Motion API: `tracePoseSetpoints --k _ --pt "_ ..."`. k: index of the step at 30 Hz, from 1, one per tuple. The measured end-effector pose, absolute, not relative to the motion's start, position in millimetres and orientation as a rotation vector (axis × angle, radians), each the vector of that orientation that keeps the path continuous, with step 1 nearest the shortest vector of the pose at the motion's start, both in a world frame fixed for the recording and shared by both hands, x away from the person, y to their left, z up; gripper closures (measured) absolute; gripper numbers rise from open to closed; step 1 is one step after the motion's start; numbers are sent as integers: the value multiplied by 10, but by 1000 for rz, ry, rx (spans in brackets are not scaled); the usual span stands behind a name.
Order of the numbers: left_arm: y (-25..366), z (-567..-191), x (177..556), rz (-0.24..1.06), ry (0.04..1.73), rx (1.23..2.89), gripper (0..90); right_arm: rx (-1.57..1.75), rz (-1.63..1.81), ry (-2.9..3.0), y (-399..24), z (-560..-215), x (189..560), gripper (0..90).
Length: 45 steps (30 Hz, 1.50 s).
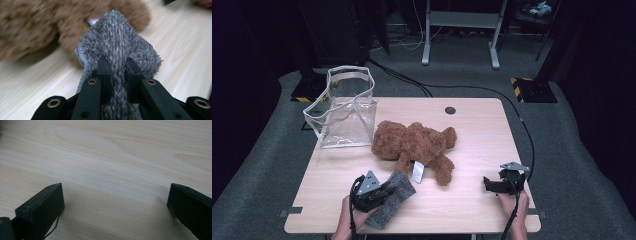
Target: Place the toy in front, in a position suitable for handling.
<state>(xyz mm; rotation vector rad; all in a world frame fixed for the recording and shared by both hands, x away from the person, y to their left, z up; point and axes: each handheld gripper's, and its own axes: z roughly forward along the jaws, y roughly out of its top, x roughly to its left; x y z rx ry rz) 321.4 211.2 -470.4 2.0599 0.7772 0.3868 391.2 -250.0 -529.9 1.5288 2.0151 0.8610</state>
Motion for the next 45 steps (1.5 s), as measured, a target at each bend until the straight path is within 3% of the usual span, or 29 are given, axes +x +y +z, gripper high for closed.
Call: tracePoseSetpoints --k 7,17,24,26,28,29,31,32,36,45 --pt "1709 -4652 3296 318 621 2102 768 1529 859 2014 -2500 -5300 3912 4" --pt "1151 -4964 3457 145 520 2154 750 1539 856 2012 -2499 -5298 3907 4" --pt "925 -5107 3484 109 475 2213 711 1547 854 2007 -2496 -5297 3904 4" --pt "899 -5137 3496 98 475 2228 653 1548 854 2005 -2496 -5297 3904 4" --pt "902 -5140 3497 88 483 2233 447 1548 854 2006 -2496 -5297 3904 4" --pt "915 -5128 3492 101 492 2235 447 1544 854 2006 -2499 -5297 3905 5" --pt "1012 -5076 3481 128 519 2227 294 1536 852 2013 -2508 -5295 3906 3" --pt "1012 -5076 3481 128 519 2227 261 1536 852 2013 -2508 -5295 3906 3" --pt "1227 -4994 3476 160 578 2202 179 1558 895 2021 -2513 -5276 3871 3" --pt "1782 -4932 3393 253 701 2165 132 1491 1009 2079 -2364 -5048 3700 5"
